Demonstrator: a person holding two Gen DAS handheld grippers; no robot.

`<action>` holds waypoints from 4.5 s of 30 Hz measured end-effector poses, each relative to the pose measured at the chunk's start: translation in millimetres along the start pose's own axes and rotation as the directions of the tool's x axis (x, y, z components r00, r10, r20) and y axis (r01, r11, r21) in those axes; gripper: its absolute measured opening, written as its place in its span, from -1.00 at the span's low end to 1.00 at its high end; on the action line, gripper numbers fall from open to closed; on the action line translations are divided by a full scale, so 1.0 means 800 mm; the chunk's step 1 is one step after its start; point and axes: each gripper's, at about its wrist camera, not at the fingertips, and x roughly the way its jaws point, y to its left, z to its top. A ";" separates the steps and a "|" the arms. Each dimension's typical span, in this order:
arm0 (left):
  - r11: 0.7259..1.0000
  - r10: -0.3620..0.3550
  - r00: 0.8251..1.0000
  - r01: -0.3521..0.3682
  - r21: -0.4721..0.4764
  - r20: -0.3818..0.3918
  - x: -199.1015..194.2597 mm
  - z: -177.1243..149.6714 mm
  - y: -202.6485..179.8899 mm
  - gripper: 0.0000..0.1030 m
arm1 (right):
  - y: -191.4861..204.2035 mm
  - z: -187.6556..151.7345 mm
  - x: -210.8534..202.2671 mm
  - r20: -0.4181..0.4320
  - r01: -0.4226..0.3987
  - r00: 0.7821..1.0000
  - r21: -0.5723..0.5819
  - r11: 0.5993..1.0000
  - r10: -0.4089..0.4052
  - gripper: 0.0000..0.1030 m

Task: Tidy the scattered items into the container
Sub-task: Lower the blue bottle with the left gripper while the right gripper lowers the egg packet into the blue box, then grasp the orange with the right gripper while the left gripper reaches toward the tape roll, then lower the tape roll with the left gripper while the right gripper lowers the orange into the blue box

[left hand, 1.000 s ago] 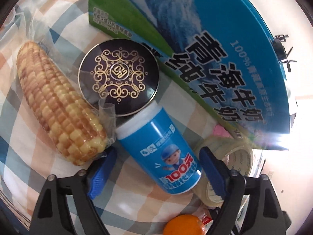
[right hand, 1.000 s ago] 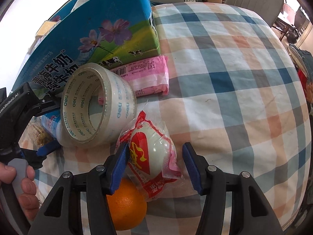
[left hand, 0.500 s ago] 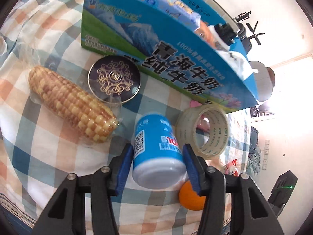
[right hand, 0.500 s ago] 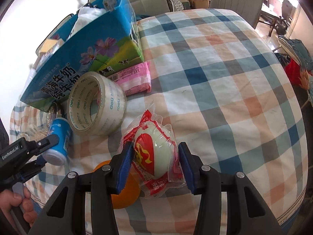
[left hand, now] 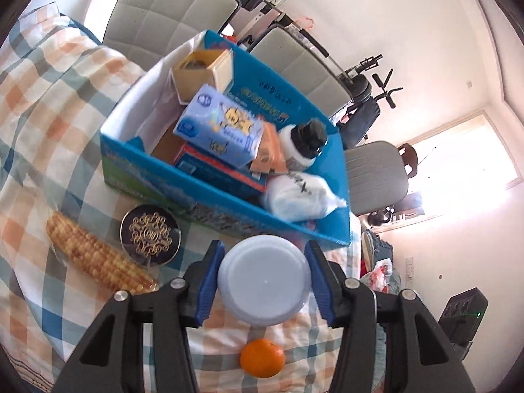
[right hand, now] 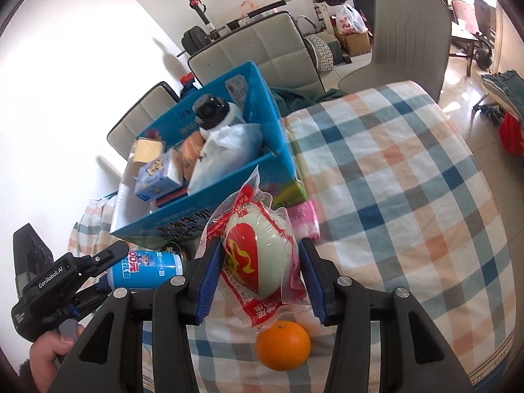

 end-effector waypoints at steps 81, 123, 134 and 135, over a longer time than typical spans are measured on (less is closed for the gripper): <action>0.973 0.230 0.920 -0.217 0.079 -0.318 0.191 -0.089 0.012 0.54 | -0.076 -0.172 0.058 -0.270 0.218 0.941 0.014 0.976 -0.206 0.28; 0.988 0.147 0.984 -0.142 -0.058 0.101 0.054 0.113 0.113 -0.61 | 0.062 0.049 0.010 0.082 0.104 0.992 -0.053 0.993 -0.099 0.28; 0.986 0.166 0.981 -0.165 -0.020 0.101 0.047 0.102 0.096 -0.06 | 0.179 0.140 0.139 -0.002 0.081 0.996 -0.276 0.958 -0.085 0.28; 0.988 0.156 0.982 -0.156 -0.017 0.105 0.044 0.102 0.095 0.13 | 0.186 0.144 0.155 -0.019 0.083 0.996 -0.286 0.955 -0.092 0.28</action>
